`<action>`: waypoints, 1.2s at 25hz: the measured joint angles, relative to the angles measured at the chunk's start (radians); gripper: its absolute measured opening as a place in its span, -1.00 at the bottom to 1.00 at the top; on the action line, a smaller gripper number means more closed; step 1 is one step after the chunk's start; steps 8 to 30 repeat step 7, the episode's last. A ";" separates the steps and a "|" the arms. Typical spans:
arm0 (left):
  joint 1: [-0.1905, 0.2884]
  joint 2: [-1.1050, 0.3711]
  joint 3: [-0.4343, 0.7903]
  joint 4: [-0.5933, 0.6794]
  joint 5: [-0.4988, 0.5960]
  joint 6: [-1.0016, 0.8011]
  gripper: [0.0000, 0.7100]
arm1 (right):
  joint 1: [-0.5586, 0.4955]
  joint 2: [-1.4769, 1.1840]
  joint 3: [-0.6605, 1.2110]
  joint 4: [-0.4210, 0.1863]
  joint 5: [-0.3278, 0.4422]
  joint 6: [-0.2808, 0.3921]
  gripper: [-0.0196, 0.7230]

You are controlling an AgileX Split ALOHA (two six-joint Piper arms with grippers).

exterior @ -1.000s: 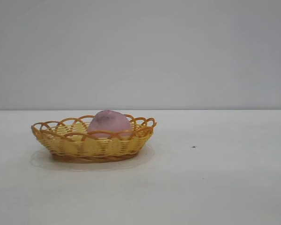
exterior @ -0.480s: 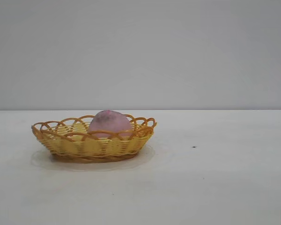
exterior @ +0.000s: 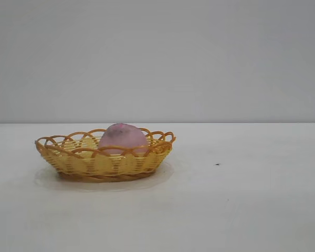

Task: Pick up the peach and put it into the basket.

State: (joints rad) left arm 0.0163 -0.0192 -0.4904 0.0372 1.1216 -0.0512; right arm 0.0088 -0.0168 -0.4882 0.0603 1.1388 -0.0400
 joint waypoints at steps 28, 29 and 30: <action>0.000 0.000 0.000 0.000 0.000 0.000 -0.10 | 0.000 0.000 0.000 0.000 0.000 0.000 -0.36; 0.000 0.000 0.000 0.000 0.000 0.000 -0.10 | 0.000 0.000 0.000 0.000 0.000 0.000 -0.36; 0.000 0.000 0.000 0.000 0.000 0.000 -0.10 | 0.000 0.000 0.000 0.000 0.000 0.000 -0.36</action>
